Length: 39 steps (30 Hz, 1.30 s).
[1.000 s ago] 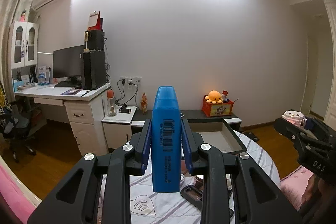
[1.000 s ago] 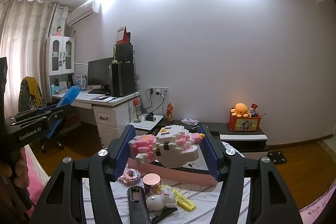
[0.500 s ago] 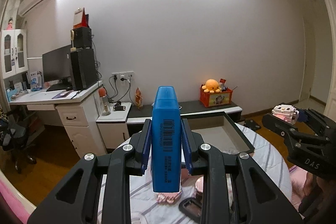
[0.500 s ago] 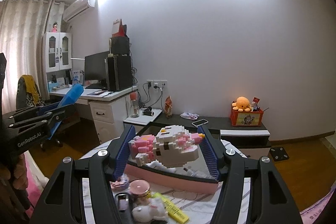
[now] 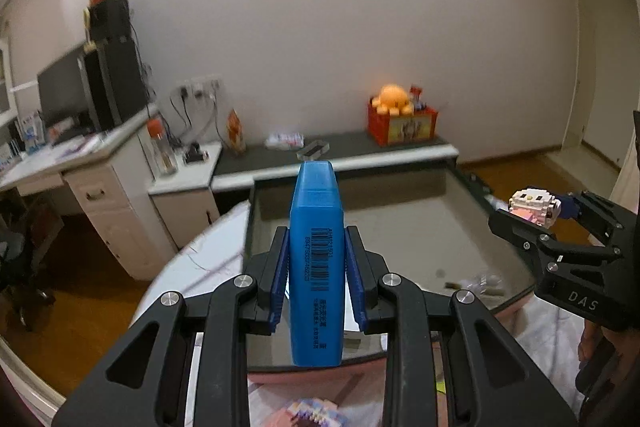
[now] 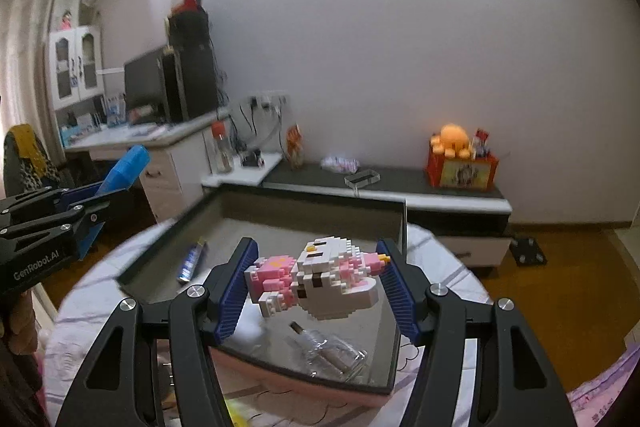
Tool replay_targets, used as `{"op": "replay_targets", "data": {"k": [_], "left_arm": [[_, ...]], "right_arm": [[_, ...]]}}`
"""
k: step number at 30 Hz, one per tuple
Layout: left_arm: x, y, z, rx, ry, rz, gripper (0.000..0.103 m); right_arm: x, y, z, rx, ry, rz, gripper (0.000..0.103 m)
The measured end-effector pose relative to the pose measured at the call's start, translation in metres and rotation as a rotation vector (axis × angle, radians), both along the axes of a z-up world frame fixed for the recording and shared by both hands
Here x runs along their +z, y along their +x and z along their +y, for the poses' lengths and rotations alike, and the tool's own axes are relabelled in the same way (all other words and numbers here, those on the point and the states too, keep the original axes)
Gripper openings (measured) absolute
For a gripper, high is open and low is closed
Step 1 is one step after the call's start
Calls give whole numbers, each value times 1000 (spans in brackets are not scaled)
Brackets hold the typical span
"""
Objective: Organize rigid objects
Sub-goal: 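Carry highlighter and block figure into the pink box and open both tools, then withdraw both tools from the box back over the bed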
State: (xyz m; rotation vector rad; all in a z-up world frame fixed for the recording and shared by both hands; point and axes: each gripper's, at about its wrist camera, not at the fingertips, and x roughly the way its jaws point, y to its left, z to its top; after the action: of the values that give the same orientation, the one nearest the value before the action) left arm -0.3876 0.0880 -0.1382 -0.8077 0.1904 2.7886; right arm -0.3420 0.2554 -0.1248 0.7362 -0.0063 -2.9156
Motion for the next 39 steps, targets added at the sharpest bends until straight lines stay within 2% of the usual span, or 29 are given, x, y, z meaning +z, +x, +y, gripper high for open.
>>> {"op": "replay_targets", "data": {"k": [4, 8, 16, 17, 18, 19, 20, 21, 23, 26, 29, 30, 32, 39], "left_arm": [[-23, -19, 0, 24, -14, -53, 27], [-38, -28, -4, 36, -17, -84, 27], [-45, -35, -9, 55, -30, -105, 30], [-43, -34, -10, 54, -27, -100, 37], [-41, -32, -11, 54, -21, -90, 50], [-37, -30, -13, 62, -15, -78, 59], [-33, -26, -14, 71, -9, -64, 76], [-28, -22, -17, 79, 0, -50, 86], [-19, -11, -21, 82, 22, -29, 88], [-10, 3, -28, 93, 31, -26, 97], [3, 26, -37, 110, 36, 9, 99], [6, 33, -41, 114, 43, 17, 102], [14, 50, -47, 126, 51, 38, 103], [40, 114, -61, 155, 45, 133, 103]], "right_arm": [[-23, -26, 2, -2, 12, -81, 63], [-34, -41, 1, -5, 21, -123, 63], [-49, -51, 4, -27, -1, -155, 63], [-48, -50, 4, -29, -4, -154, 64], [-47, -50, 5, -30, -8, -149, 64], [-44, -47, 5, -29, -13, -138, 68], [-42, -45, 5, -30, -16, -128, 73], [-39, -42, 5, -35, -18, -114, 83], [-31, -34, 5, -45, -22, -75, 83], [-20, -23, 2, -44, -29, -46, 83], [-9, -7, -2, -46, -36, -24, 83], [-6, -2, -3, -46, -38, -15, 86], [1, 13, -6, -55, -34, 6, 101], [32, 70, -19, -47, -30, 100, 103]]}}
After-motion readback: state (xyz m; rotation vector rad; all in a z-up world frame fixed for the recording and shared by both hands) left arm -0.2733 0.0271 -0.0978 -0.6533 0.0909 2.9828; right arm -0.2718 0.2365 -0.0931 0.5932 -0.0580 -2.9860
